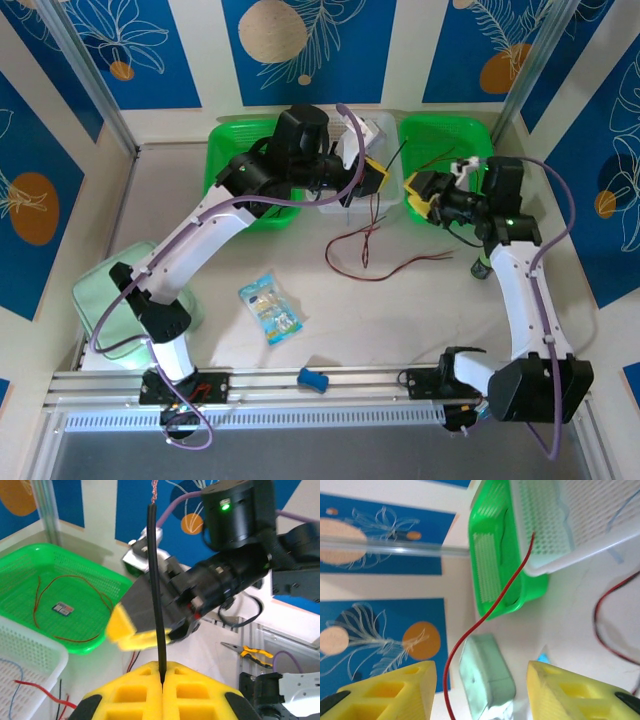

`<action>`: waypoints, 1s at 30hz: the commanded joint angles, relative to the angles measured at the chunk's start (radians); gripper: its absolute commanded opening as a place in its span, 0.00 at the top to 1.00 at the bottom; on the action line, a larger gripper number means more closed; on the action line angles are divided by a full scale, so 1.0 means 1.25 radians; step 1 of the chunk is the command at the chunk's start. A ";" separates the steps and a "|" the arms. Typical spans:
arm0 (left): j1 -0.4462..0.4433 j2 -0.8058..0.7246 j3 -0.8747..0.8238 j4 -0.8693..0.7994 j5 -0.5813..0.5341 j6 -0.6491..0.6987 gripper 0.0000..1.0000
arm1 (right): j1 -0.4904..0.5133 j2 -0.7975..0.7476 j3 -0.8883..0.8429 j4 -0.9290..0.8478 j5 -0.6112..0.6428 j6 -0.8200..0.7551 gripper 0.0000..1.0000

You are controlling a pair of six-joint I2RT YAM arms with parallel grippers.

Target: Untangle the cables

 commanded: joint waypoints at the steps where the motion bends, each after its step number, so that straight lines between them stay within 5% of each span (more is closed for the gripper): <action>1: 0.007 0.000 0.000 0.039 0.068 -0.020 1.00 | 0.062 0.032 0.002 0.054 -0.015 0.065 0.48; 13: 0.005 -0.019 -0.014 0.042 0.080 -0.042 1.00 | 0.166 0.129 -0.006 0.187 -0.002 0.118 0.50; 15: 0.005 -0.024 -0.020 0.045 0.075 -0.041 1.00 | 0.172 0.133 -0.002 0.193 -0.012 0.116 0.56; 20: 0.005 -0.039 -0.027 0.046 0.042 -0.040 1.00 | 0.164 0.100 0.000 0.186 0.002 0.101 0.99; 30: 0.019 -0.085 0.016 0.025 -0.093 -0.045 1.00 | 0.051 -0.012 0.093 0.103 0.062 0.074 1.00</action>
